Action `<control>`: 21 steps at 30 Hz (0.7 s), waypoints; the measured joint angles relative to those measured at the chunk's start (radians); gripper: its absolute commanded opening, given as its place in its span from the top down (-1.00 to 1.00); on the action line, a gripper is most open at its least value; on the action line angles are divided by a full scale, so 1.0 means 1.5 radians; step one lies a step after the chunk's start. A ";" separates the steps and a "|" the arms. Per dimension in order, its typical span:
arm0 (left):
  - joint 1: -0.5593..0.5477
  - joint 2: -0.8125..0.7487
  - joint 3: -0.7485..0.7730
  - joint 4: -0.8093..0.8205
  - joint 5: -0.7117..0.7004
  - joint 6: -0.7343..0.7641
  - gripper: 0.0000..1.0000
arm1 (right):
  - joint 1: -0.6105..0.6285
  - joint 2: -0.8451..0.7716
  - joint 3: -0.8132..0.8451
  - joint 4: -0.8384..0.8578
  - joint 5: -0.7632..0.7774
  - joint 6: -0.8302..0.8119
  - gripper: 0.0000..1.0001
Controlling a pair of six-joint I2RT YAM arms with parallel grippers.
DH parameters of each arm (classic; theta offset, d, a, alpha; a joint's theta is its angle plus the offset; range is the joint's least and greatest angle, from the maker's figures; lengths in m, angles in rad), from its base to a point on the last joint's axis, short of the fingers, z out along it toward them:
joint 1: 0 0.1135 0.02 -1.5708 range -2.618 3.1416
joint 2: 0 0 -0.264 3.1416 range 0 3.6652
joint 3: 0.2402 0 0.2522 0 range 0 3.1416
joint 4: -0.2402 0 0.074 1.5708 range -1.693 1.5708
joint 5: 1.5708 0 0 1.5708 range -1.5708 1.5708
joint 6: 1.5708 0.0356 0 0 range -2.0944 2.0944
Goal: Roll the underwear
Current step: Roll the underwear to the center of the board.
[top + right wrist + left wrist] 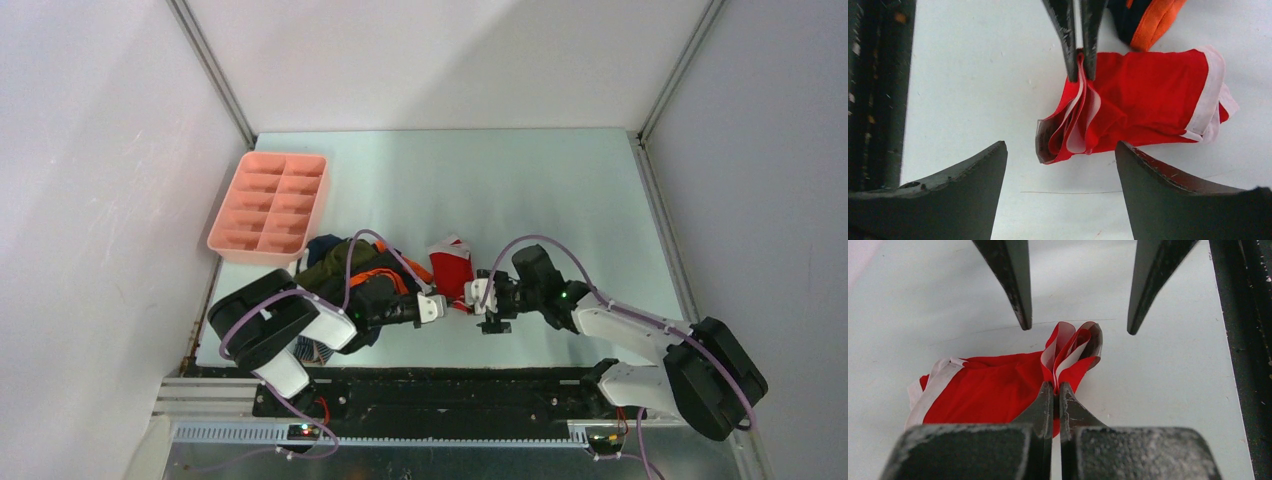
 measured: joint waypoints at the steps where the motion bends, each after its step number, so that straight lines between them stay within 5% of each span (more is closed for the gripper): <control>1: 0.000 0.000 -0.002 0.004 0.000 0.000 1.00 | 0.002 0.001 -0.013 0.014 0.004 -0.010 -0.69; 10: 0.000 -0.008 -0.014 0.028 -0.011 -0.001 1.00 | 0.040 0.055 -0.047 0.173 0.042 -0.060 -0.63; 21: 0.013 -0.019 -0.034 0.047 -0.023 -0.001 1.00 | 0.062 0.108 -0.047 0.244 0.096 -0.081 0.58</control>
